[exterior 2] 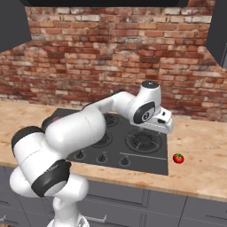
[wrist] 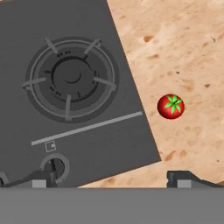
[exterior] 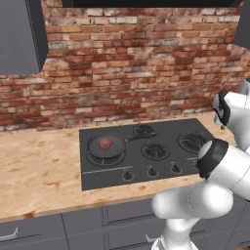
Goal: Place the pan on the front left burner on the stove. Then place the tomato and the onion in the pan and turn on the front left burner.
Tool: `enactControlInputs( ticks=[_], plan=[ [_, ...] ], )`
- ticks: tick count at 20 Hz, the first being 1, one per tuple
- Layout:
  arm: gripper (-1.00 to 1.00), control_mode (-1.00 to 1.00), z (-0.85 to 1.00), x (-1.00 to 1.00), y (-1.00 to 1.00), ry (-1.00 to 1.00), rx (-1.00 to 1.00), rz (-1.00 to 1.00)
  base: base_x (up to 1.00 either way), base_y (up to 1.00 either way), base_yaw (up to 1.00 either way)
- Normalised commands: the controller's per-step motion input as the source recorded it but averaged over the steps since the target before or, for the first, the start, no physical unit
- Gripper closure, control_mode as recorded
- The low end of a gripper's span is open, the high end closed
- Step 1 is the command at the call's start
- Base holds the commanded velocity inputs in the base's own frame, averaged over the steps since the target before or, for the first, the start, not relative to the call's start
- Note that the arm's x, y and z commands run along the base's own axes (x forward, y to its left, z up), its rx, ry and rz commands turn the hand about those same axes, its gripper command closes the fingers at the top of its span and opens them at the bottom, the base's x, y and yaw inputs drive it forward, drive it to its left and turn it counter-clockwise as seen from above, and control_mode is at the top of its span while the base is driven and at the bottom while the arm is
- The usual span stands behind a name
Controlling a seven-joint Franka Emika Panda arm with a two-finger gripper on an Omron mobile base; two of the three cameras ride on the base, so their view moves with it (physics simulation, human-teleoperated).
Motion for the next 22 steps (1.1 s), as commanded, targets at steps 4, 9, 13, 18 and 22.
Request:
enactControlInputs(
  ticks=[4,9,13,18,22],
  plan=[
    [-1.0,-1.0,-0.13,-0.01,-0.62,0.0,0.0,-0.01,0.0,0.0,0.0],
    [-1.0,-1.0,-0.21,0.0,-0.53,0.0,0.01,-0.01,0.0,0.0,0.0],
    [-1.0,-1.0,-0.27,0.0,-0.39,0.0,0.0,0.0,0.0,0.0,0.0],
    [-1.0,-1.0,-0.25,0.01,-0.32,0.01,0.0,0.0,0.0,0.0,0.0],
    [-1.0,-1.0,-0.24,0.03,-0.22,0.02,0.0,0.0,0.0,0.0,0.0]
  ],
)
